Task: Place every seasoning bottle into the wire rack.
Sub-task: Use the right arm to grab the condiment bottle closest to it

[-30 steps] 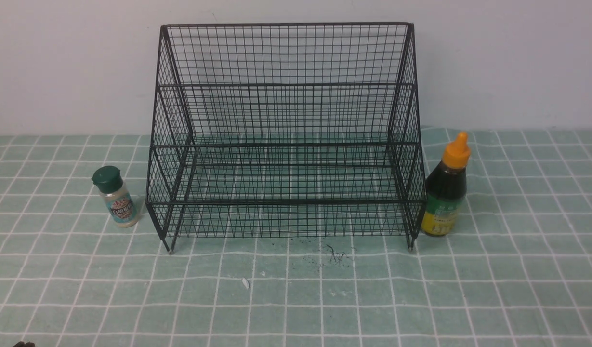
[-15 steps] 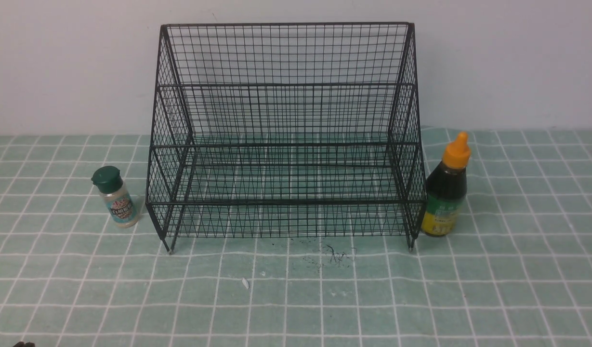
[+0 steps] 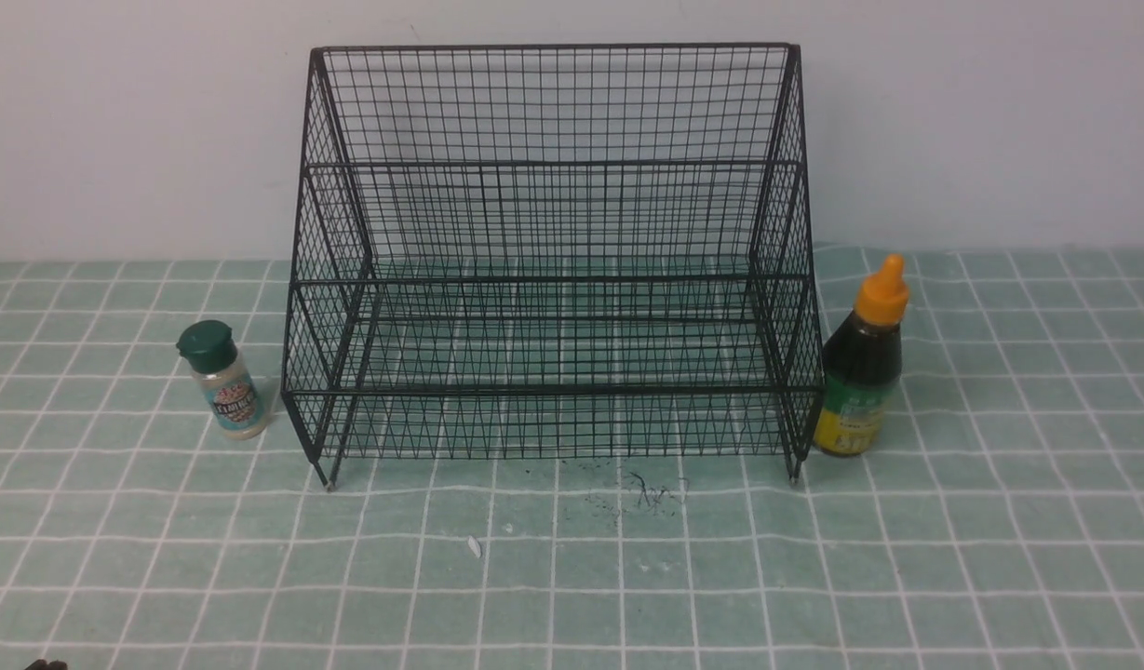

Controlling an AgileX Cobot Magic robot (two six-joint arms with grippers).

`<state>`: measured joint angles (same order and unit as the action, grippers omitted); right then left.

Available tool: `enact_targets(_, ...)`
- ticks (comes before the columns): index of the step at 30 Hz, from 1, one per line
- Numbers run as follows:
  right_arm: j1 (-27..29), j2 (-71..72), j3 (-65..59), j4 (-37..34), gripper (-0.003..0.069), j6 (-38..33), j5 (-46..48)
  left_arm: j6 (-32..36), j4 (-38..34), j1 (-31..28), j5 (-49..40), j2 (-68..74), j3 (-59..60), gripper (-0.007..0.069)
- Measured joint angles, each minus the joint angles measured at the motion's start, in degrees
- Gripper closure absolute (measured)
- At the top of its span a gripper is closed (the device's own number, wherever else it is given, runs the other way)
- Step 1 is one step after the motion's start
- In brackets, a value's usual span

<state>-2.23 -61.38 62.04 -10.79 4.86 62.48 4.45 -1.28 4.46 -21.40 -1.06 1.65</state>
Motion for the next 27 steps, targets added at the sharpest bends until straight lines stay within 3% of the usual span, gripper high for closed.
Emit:
enact_targets(7,-3.1,-16.4,11.7,-0.2,0.0499,-4.5,1.3,0.0,0.0,0.0,0.0,0.0,0.0,0.0631)
enact_targets(13,-8.6,-28.1,19.4,0.5,0.0226,-3.2,-1.9,0.0,0.0,0.0,0.0,0.0,0.0,0.0631)
enact_targets(16,-9.0,-31.7,21.0,1.8,0.0127,-2.5,-3.6,0.0,0.0,0.0,0.0,0.0,0.0,0.0631)
enact_targets(20,-9.0,-35.2,21.3,2.8,0.0081,-2.5,-6.2,0.0,0.0,0.0,0.0,0.0,0.0,0.0631)
enact_targets(27,-9.0,-40.5,21.3,2.8,0.0074,-2.5,-9.6,0.0,0.0,0.0,0.0,0.0,0.0,0.0631)
